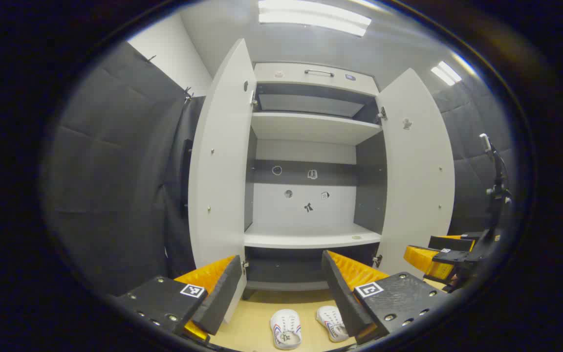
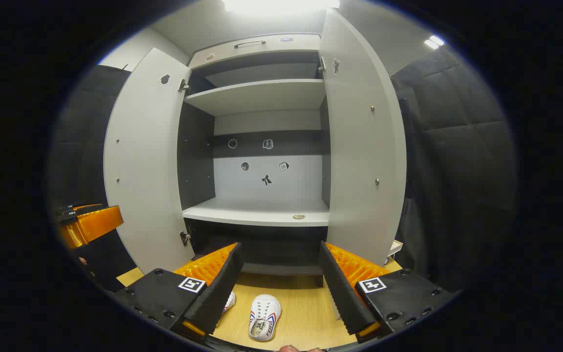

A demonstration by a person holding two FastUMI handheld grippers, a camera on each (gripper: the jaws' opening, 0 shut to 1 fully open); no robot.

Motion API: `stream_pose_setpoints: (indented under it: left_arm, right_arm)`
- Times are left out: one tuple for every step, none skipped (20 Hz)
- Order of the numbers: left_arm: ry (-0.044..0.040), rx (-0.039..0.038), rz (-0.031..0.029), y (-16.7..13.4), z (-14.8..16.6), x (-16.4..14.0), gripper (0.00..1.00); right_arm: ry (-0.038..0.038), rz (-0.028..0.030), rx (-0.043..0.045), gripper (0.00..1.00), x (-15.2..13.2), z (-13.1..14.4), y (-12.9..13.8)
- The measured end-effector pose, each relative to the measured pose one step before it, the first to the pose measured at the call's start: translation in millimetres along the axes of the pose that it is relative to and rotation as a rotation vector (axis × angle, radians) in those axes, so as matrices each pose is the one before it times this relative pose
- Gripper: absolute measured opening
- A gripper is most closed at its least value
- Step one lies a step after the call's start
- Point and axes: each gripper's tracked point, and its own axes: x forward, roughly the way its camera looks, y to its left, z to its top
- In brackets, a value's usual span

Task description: Grab one shoe with the right hand and put it into the shoe cabinet, grab the other shoe with the left hand and put it into the shoe cabinet; then close the right door with the right hand and the left door with the left hand.

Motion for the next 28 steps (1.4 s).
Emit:
stream_pose_setpoints:
  left_arm:
    - [0.0026, 0.00077, -0.00318, 0.03, -2.15, -1.78, 0.95]
    - [-0.00021, 0.00642, -0.00163, 0.12, -0.09, -1.18, 0.94]
    - [-0.0031, 0.00734, -0.00328, -1.14, -0.47, -1.38, 0.93]
    - [-0.00026, 0.00474, -0.00726, -1.18, -0.16, 0.06, 0.93]
    - [0.00239, 0.00087, -0.00632, -1.64, -2.43, -1.29, 0.93]
    - [0.00435, -0.00326, -0.0041, -0.59, -1.56, -0.24, 0.93]
    - [0.00347, -0.00376, -0.00221, -0.44, -0.94, 0.19, 0.93]
    - [0.00077, 0.00099, -0.00013, -0.21, 0.93, -0.83, 0.93]
    - [-0.00325, 0.00912, 0.00488, 1.05, 1.29, -1.4, 0.95]
    - [-0.00549, 0.0094, 0.00502, 1.5, 2.06, -1.36, 0.95]
    - [-0.00153, 0.00036, 0.00272, -0.01, 1.07, -1.44, 0.94]
    - [-0.00132, -0.01294, -0.00163, -0.05, 1.58, -0.44, 0.94]
    - [-0.00353, -0.01306, -0.00238, -1.07, 0.97, -1.78, 0.93]
    - [-0.00398, -0.00758, 0.00265, 1.39, 0.21, -0.43, 0.93]
    - [0.00091, -0.00009, 0.00902, 3.19, -2.28, -0.16, 0.93]
    - [0.00389, 0.00246, 0.01049, 3.79, -2.09, -0.33, 0.96]
    - [0.00548, -0.00019, 0.00855, 3.18, -3.43, -1.4, 0.96]
    - [0.00468, -0.00438, 0.00325, 2.29, -2.43, -1.26, 0.96]
    - [0.00276, -0.00502, 0.00118, 1.49, -3.42, -1.79, 0.95]
    - [0.00461, -0.00344, 0.00206, 1.93, -3.33, -1.77, 0.93]
    - [0.00437, -0.0002, 0.00246, 2.51, -4.04, -2.42, 0.93]
    - [0.00226, 0.00484, 0.00495, 2.22, -3.12, -2.7, 0.93]
    - [0.00138, 0.00921, 0.0097, 3.8, -3.58, -2.56, 0.93]
    - [0.00209, 0.00974, 0.01061, 3.73, -2.79, -2.0, 0.93]
    - [0.00144, 0.00653, 0.01098, 4.02, -3.54, -4.83, 0.93]
    - [0.00271, -0.00011, 0.00824, 3.46, -1.97, -2.44, 0.93]
    - [0.00547, -0.00539, 0.00796, 3.33, -3.62, -2.62, 0.95]
    - [0.00575, -0.00786, 0.00645, 3.87, -2.29, -1.75, 0.94]
  right_arm:
    - [0.00282, -0.00545, -0.00009, 0.97, -1.43, -0.61, -0.52]
    - [0.00171, -0.00342, -0.00093, 0.98, -0.97, -0.52, -0.41]
    - [0.00447, -0.00171, 0.00022, 0.98, -0.94, -0.43, -0.25]
    - [0.00471, 0.00271, 0.00141, 0.98, -0.8, -1.27, 1.25]
    - [0.00153, 0.00156, -0.00008, 0.98, -0.88, -0.1, 0.43]
    - [0.00095, -0.00157, -0.00195, 0.98, -0.52, -0.26, -0.46]
    - [0.00016, -0.0001, -0.00146, 0.98, -0.8, 0.72, -0.02]
    - [0.0015, -0.00075, -0.00045, 0.98, -0.57, -0.25, -0.37]
    - [0.00438, -0.00223, 0.00177, 0.98, -0.39, -0.61, -1.07]
    - [0.00884, -0.00224, 0.0032, 0.98, 0.15, -2.14, -0.83]
    - [0.01516, 0.00086, 0.00822, 0.97, 0.98, -2.55, -0.22]
    - [0.0181, 0.00299, 0.00944, 0.98, 1.52, -3.97, 0.54]
    - [0.01649, 0.00012, 0.00676, 0.98, 1.93, -2.85, -0.45]
    - [0.00985, 0.00159, -0.00032, 0.98, 3.23, -1.89, -0.38]
    - [0.00718, -0.00353, -0.00722, 0.97, 3.54, -0.28, -1.27]
    - [0.00947, -0.00306, -0.00655, 0.98, 3.62, -0.63, -0.64]
    - [0.01551, 0.00605, 0.00482, 0.98, 3.92, 0.4, 1.93]
    - [0.01023, 0.02291, 0.00501, 0.97, 3.71, 1.34, 5.72]
    - [0.00952, 0.01644, 0.00006, 0.94, 5.8, 2.77, 3.21]
    - [0.01355, 0.00849, -0.00031, 0.96, 6.34, 0.14, -0.81]
    - [0.00923, 0.01395, 0.00383, 0.96, 4.16, 2.43, 1.71]
    - [-0.00066, 0.00894, 0.00415, 0.96, 3.33, 4.57, 1.9]
    - [-0.00667, -0.00587, -0.00029, 0.96, 4.2, 4.53, -0.47]
    - [0.00033, -0.00274, -0.00653, 0.92, 4.38, 1.91, -0.19]
    - [0.00578, 0.00186, -0.00766, 0.95, 4.45, -1.14, 2.5]
    - [0.01331, 0.00296, -0.005, 0.95, 4.89, -2.36, 2.29]
    - [0.01855, 0.00515, -0.00011, 0.96, 5.37, -2.94, 3.17]
    - [0.02644, 0.00864, 0.00416, 0.96, 5.15, -5.79, 2.82]
